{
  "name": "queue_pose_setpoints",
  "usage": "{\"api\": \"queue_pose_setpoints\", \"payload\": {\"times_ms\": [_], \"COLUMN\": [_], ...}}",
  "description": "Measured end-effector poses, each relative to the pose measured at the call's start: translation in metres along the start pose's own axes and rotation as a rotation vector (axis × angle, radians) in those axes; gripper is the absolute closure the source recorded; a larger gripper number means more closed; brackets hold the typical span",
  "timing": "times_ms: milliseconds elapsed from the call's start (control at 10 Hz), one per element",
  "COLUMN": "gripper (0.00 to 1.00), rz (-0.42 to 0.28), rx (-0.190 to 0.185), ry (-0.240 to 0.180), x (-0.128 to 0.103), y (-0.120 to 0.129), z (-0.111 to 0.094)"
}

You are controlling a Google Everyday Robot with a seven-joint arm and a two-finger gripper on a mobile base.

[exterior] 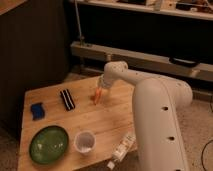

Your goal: Drag the pepper across the table

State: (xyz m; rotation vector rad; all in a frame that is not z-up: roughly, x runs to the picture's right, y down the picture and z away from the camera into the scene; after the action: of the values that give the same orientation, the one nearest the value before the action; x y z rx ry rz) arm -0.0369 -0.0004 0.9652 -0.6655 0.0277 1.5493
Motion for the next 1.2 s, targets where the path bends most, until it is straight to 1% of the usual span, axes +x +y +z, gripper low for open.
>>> {"api": "queue_pose_setpoints", "payload": {"times_ms": [400,500,600,800,900,1000,1100,1200], "gripper": [0.25,0.25,0.25,0.25,0.25,0.25,0.25,0.25], "rz": [-0.001,-0.006,-0.017,-0.048,-0.054,-0.058,-0.055,-0.047], "rx": [0.001,0.017,0.04,0.065,0.064,0.056,0.04,0.036], "ry": [0.001,0.0,-0.008,-0.013,-0.015,-0.008,0.002,0.009], "x": [0.0,0.0,-0.004,-0.015,-0.021,-0.024,-0.026,-0.026], "y": [0.0,0.0,0.005,0.021,0.026,0.029,0.027,0.023], "z": [0.0,-0.002,-0.004,-0.008,-0.014,-0.017,-0.017,-0.014]}}
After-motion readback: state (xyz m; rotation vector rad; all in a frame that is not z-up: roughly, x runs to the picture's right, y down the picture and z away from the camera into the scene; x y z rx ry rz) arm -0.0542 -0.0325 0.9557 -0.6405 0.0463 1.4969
